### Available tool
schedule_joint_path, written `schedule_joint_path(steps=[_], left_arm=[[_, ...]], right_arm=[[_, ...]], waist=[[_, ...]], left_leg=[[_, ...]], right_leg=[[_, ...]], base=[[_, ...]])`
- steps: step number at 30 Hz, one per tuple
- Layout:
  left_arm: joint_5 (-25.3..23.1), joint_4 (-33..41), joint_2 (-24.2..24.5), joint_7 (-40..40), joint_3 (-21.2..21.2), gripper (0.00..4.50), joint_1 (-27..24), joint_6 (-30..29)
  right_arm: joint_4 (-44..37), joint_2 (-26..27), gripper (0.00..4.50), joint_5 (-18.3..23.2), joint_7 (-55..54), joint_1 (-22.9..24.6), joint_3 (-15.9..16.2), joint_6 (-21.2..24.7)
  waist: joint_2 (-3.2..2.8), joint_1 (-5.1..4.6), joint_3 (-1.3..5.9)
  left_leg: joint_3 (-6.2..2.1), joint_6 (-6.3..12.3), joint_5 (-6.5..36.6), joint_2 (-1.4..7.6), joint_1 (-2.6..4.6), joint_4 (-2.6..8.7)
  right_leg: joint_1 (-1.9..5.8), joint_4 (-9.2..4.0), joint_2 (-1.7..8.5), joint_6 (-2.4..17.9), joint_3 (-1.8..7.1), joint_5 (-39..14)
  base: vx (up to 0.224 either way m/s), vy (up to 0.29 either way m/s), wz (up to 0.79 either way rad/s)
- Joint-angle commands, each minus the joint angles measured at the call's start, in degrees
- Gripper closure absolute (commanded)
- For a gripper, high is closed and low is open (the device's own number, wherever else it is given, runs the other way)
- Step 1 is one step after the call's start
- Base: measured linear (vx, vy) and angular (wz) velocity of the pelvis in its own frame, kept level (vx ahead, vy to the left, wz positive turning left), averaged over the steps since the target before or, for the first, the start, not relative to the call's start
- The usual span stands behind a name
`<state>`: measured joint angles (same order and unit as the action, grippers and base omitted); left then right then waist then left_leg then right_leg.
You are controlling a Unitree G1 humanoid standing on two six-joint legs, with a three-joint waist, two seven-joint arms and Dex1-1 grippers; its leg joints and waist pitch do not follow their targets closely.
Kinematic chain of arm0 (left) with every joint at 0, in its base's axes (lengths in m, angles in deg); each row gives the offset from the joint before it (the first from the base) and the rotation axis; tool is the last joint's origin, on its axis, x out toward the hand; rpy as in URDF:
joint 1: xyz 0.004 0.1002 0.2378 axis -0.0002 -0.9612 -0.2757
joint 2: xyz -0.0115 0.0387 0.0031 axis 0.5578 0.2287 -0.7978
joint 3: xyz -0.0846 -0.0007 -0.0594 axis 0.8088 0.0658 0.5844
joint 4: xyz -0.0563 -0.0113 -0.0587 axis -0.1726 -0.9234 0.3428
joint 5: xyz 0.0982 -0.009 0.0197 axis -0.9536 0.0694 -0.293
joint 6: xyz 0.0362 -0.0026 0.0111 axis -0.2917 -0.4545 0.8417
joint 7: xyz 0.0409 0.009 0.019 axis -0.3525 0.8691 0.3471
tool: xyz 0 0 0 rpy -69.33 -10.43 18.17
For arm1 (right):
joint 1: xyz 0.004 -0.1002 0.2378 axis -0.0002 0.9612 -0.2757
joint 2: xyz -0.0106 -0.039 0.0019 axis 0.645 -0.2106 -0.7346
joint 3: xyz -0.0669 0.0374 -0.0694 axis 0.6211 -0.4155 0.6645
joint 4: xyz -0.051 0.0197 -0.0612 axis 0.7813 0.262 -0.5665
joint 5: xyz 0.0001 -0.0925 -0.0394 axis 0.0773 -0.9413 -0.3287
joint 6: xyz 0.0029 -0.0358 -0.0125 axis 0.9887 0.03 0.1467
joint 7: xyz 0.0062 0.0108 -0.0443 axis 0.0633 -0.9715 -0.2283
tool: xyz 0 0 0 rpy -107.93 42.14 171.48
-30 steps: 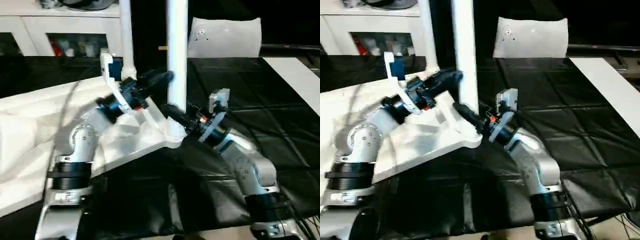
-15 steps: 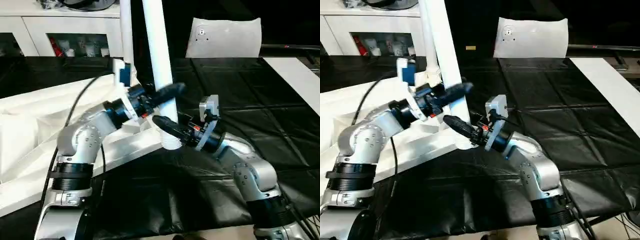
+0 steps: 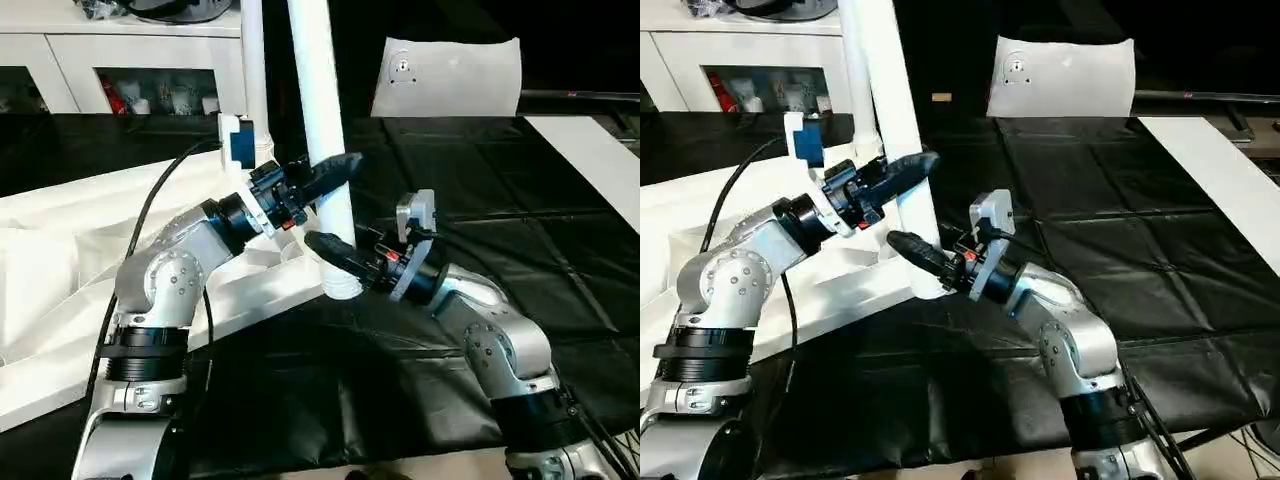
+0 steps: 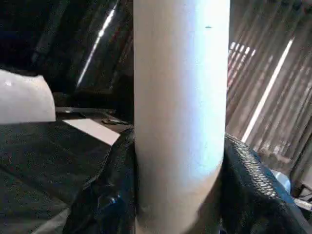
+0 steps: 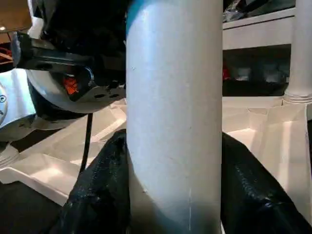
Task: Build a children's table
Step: Insert table leg to table base
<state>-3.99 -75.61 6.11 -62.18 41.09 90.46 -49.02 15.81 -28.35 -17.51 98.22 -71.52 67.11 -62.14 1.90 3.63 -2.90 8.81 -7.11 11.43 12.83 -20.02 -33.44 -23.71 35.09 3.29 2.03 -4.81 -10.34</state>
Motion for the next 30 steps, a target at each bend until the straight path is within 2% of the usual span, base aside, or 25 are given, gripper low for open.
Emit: schedule_joint_path(steps=[1,8,13,15,19,20,21,22,26,28,30], left_arm=[[-3.43,0.08,1.28,-0.49,-1.84,2.59,-0.64,2.93],[-6.55,0.02,2.76,-3.19,-4.34,2.62,-1.49,7.51],[-4.73,-0.17,2.64,-0.88,-3.17,2.65,-0.88,4.25],[-2.33,-0.33,1.38,4.28,-0.76,2.65,0.75,1.07],[-2.59,-1.27,0.55,8.61,0.51,2.65,1.79,-0.06],[-2.87,-1.63,0.33,9.77,0.75,2.65,2.07,-0.29],[-3.61,-1.74,0.52,10.54,0.56,2.65,2.19,-0.57],[-3.61,-1.78,0.47,11.53,0.91,2.65,2.42,-1.16],[-3.22,-1.81,0.39,12.63,1.52,2.65,2.84,-2.06],[-2.75,-1.62,0.47,12.96,1.73,2.65,3.03,-2.63],[-0.08,-0.35,0.30,12.66,2.56,2.65,2.93,-4.33]], right_arm=[[-0.06,0.08,2.61,-0.03,-0.86,-1.40,-1.70,-1.16],[0.40,0.52,2.61,-0.52,-1.04,-1.31,-1.67,-1.77],[0.55,0.82,2.61,-1.36,-1.82,-1.19,-1.81,-2.06],[0.74,0.95,2.61,-2.39,-2.77,-1.31,-1.92,-2.41],[1.13,0.96,2.61,-2.38,-3.52,-1.66,-2.13,-1.33],[1.27,0.94,2.26,-2.21,-3.71,-1.81,-2.25,-0.72],[1.50,0.34,2.05,-3.07,-3.98,-2.13,-1.77,-0.01],[1.32,0.40,1.91,-1.92,-3.90,-2.37,-2.29,1.44],[1.01,0.49,1.57,-0.09,-3.91,-2.88,-3.45,3.48],[0.73,0.39,1.42,0.89,-3.76,-3.19,-4.16,4.16],[0.07,-0.98,1.19,4.08,-3.26,-4.60,-6.29,7.28]], waist=[[-0.89,0.28,3.85],[-1.38,0.26,3.94],[-1.54,0.20,3.91],[-1.49,0.16,3.89],[-1.51,0.23,3.91],[-1.49,0.19,3.88],[-1.51,0.22,3.91],[-1.51,0.19,3.89],[-1.45,0.16,3.95],[-1.50,0.23,4.06],[-1.32,0.28,4.12]], left_leg=[[0.78,1.75,4.29,-0.13,-0.44,3.20],[0.67,1.05,5.17,-0.06,-0.32,3.23],[0.66,0.77,5.78,-0.08,-0.29,3.21],[0.67,0.64,6.13,-0.08,-0.29,3.19],[0.67,0.66,6.25,-0.20,-0.34,3.07],[0.69,0.65,6.25,-0.22,-0.42,3.10],[0.69,0.67,6.10,-0.24,-0.33,3.05],[0.64,0.71,5.93,-0.25,-0.35,3.10],[0.66,1.07,5.69,-0.40,-0.40,3.00],[0.62,1.24,4.75,-0.26,-0.36,2.96],[0.62,1.41,4.32,-0.27,-0.29,2.96]], right_leg=[[4.64,-3.73,3.48,9.23,2.96,-5.39],[4.63,-3.61,3.51,9.30,2.96,-5.22],[4.59,-3.61,3.46,9.69,2.92,-5.49],[4.57,-3.57,3.42,9.86,2.89,-5.63],[4.63,-3.76,3.40,9.74,2.84,-6.73],[4.65,-3.76,3.35,9.62,2.85,-6.88],[4.59,-3.83,3.31,9.34,2.84,-7.07],[4.66,-3.78,3.26,9.26,2.82,-6.99],[4.70,-3.94,3.28,8.42,2.80,-7.81],[4.60,-3.77,3.32,8.90,2.79,-6.31],[4.73,-3.47,3.28,9.69,2.79,-5.30]], base=[[0.000,0.000,0.00],[0.000,0.000,0.00],[0.000,0.000,0.00],[0.000,0.000,0.00],[0.000,0.000,0.00],[0.000,0.000,0.00],[0.000,0.000,0.00],[0.000,0.000,0.00],[0.000,0.000,0.00],[0.000,0.000,0.00],[0.000,0.000,0.00]])
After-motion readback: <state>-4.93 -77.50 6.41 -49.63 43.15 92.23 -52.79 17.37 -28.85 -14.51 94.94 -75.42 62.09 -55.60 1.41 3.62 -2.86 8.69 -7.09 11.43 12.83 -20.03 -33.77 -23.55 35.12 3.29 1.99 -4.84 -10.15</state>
